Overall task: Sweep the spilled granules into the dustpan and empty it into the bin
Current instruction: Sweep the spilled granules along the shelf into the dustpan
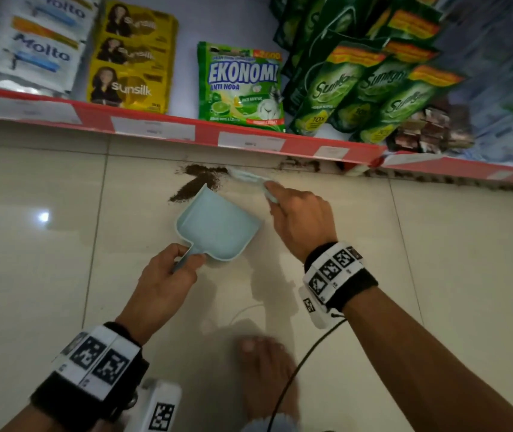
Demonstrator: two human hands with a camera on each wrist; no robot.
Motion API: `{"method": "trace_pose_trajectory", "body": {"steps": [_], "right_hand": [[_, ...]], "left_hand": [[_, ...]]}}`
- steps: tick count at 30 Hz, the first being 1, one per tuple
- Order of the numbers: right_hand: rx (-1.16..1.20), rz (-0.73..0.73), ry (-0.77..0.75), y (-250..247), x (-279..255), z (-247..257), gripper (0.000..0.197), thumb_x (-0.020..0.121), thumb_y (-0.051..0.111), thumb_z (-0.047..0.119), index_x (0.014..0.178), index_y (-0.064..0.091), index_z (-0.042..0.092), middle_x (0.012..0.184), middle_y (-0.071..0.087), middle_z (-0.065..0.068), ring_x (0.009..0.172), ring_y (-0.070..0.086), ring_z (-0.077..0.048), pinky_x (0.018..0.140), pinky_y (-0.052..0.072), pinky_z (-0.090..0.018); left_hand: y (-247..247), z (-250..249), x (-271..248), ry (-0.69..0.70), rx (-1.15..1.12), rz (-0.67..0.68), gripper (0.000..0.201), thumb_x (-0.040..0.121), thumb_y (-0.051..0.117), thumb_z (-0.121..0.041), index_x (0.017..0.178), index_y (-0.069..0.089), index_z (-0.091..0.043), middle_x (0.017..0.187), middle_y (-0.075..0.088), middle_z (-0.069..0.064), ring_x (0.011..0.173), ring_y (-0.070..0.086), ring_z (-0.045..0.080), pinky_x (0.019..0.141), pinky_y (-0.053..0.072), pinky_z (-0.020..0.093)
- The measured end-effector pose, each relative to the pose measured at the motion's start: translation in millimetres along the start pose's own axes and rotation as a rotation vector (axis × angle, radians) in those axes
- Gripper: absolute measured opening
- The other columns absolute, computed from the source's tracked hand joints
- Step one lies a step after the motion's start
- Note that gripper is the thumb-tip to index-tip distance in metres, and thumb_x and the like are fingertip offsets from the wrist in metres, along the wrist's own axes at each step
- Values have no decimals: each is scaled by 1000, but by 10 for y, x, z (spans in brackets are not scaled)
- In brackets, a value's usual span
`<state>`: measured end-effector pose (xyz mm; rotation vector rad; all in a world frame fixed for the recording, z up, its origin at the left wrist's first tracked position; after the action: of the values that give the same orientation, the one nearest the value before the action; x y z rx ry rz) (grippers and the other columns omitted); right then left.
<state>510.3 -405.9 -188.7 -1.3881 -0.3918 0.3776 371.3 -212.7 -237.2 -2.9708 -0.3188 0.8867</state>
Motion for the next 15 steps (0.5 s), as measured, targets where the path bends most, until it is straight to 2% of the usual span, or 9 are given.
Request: {"method": "trace_pose_trajectory", "body": {"steps": [5, 7, 10, 12, 15], "right_hand": [[-204, -25, 183, -134, 72, -465, 42, 91, 57, 18, 132, 56, 26, 81, 71, -18, 67, 66, -41, 58, 45, -38], [-266, -44, 281, -148, 152, -646, 38, 92, 54, 17, 129, 57, 28, 84, 69, -19, 70, 66, -43, 59, 47, -40], [-255, 15, 397, -100, 234, -803, 27, 98, 49, 23, 122, 61, 26, 96, 70, -18, 82, 66, -42, 69, 52, -44], [-151, 77, 314, -18, 195, -738, 27, 98, 50, 26, 121, 64, 21, 105, 71, -16, 88, 67, -40, 72, 52, -42], [-15, 61, 90, 51, 19, -437, 29, 99, 51, 31, 120, 66, 17, 103, 71, -11, 83, 68, -36, 64, 51, -38]], "left_hand": [[86, -50, 48, 0, 16, -2, 22, 94, 59, -28, 96, 62, -7, 61, 50, -6, 55, 42, 12, 58, 33, 32], [131, -101, 69, 14, 24, 9, 21, 95, 58, -26, 95, 61, -6, 62, 50, -4, 56, 43, 12, 58, 34, 31], [228, -175, 88, 29, 52, 16, 19, 94, 58, -27, 90, 58, -8, 64, 51, -2, 57, 44, 12, 59, 35, 30], [318, -194, 106, 26, 62, 26, 19, 94, 58, -27, 88, 58, -9, 65, 51, -1, 59, 44, 14, 61, 35, 31], [425, -176, 113, 1, 52, 32, 20, 93, 58, -28, 88, 58, -9, 63, 49, -2, 59, 43, 16, 61, 35, 32]]}}
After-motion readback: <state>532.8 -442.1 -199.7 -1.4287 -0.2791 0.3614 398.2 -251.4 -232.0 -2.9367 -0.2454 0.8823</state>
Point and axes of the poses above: each hand's wrist, its own x-axis towards the middle knuckle, its own y-axis out of the palm, z = x × y, the point moved 1 cm from there along x, towards the middle knuckle
